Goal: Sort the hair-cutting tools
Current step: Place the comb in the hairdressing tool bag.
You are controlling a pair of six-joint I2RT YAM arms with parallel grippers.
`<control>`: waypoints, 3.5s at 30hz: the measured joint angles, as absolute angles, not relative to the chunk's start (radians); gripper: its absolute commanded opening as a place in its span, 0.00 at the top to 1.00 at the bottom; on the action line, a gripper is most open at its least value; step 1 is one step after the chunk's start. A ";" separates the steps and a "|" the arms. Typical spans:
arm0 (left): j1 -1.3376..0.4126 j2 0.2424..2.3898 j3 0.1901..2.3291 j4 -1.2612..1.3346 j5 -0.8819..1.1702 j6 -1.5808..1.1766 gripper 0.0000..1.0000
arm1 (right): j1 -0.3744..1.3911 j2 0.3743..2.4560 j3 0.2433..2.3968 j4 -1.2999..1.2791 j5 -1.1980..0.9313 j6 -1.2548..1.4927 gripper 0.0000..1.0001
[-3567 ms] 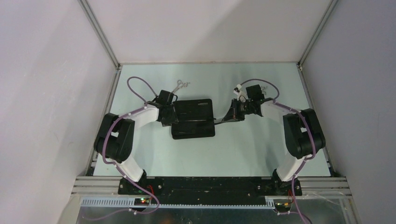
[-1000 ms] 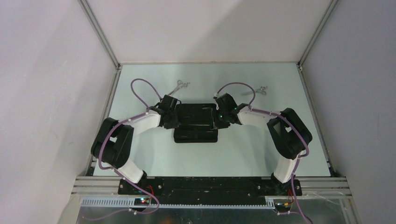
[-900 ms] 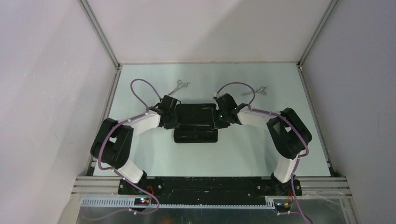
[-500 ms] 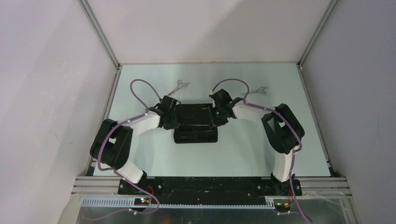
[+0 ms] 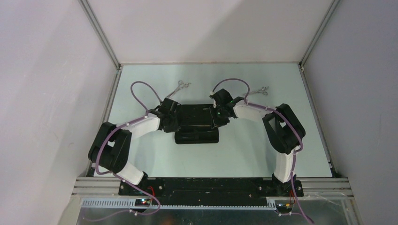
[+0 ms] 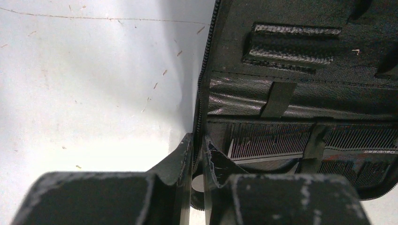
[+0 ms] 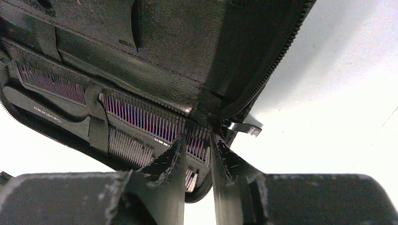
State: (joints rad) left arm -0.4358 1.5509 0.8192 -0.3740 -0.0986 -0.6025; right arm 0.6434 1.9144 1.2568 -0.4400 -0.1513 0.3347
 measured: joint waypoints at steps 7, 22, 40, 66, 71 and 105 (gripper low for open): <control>-0.437 1.548 0.818 -0.381 -0.099 -0.603 0.86 | 0.633 1.911 1.252 -0.440 -0.159 0.316 0.83; -0.439 1.523 0.794 -0.378 -0.075 -0.603 0.86 | 0.644 1.937 1.293 -0.484 -0.170 0.313 0.81; -0.445 1.492 0.764 -0.373 -0.067 -0.604 0.87 | 0.640 1.993 1.377 -0.556 -0.238 0.339 0.76; -0.461 1.443 0.733 -0.408 -0.049 -0.621 0.87 | 0.803 1.752 1.208 -0.484 0.078 0.290 0.64; -0.462 1.443 0.733 -0.408 -0.049 -0.621 0.87 | 0.837 1.774 1.209 -0.428 0.055 0.274 0.68; -0.463 1.439 0.733 -0.418 -0.067 -0.609 0.70 | 0.864 1.907 1.247 -0.305 0.087 -0.193 0.55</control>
